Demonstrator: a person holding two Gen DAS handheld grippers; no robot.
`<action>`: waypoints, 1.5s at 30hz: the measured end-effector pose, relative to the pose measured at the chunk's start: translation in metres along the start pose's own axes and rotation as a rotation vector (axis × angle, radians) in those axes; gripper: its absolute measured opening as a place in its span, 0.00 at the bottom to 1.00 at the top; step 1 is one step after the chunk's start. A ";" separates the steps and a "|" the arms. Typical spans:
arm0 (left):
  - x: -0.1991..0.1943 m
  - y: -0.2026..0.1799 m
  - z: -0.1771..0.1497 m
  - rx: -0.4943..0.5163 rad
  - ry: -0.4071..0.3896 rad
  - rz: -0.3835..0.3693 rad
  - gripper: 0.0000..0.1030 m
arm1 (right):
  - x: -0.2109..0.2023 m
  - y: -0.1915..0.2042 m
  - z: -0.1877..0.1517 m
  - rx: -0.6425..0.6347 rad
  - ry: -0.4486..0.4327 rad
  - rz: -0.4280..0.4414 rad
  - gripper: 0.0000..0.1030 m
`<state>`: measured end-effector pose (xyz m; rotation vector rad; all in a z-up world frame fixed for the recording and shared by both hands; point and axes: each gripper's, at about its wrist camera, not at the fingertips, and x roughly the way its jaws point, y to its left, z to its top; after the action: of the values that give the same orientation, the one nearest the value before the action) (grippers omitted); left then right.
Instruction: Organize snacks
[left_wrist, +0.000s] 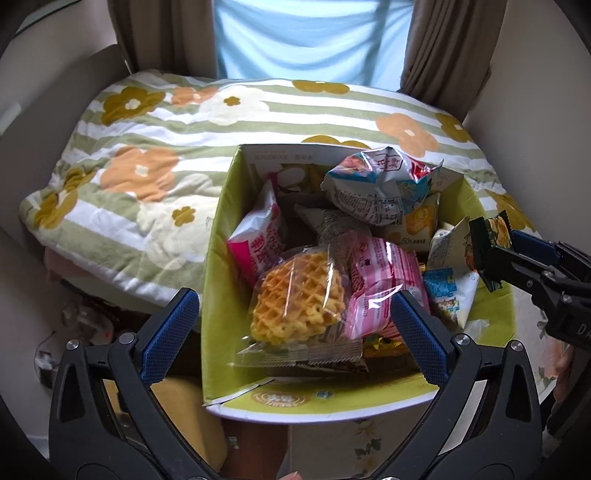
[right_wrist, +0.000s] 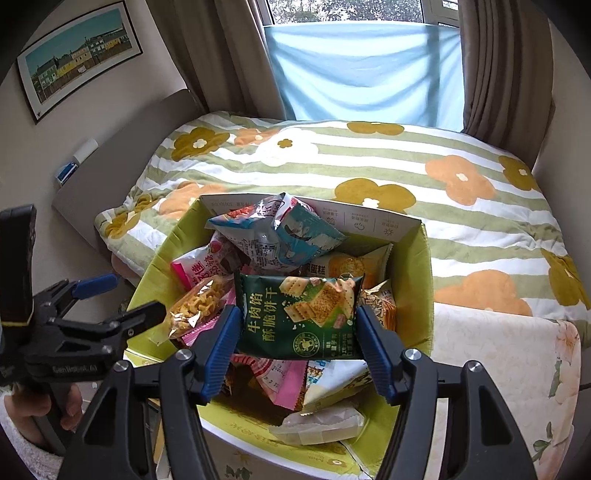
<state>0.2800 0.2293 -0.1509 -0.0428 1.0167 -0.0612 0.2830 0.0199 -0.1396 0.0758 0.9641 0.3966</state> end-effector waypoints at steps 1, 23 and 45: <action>-0.001 0.001 -0.002 0.001 0.003 0.002 1.00 | 0.001 -0.001 0.000 0.009 0.008 0.006 0.69; -0.066 -0.024 -0.009 0.041 -0.131 -0.023 1.00 | -0.074 -0.003 -0.021 0.026 -0.151 -0.143 0.97; -0.261 -0.165 -0.127 0.039 -0.517 0.006 1.00 | -0.303 -0.053 -0.138 0.015 -0.461 -0.351 0.99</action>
<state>0.0301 0.0819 0.0145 -0.0178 0.4992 -0.0605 0.0340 -0.1540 0.0059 0.0093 0.5096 0.0402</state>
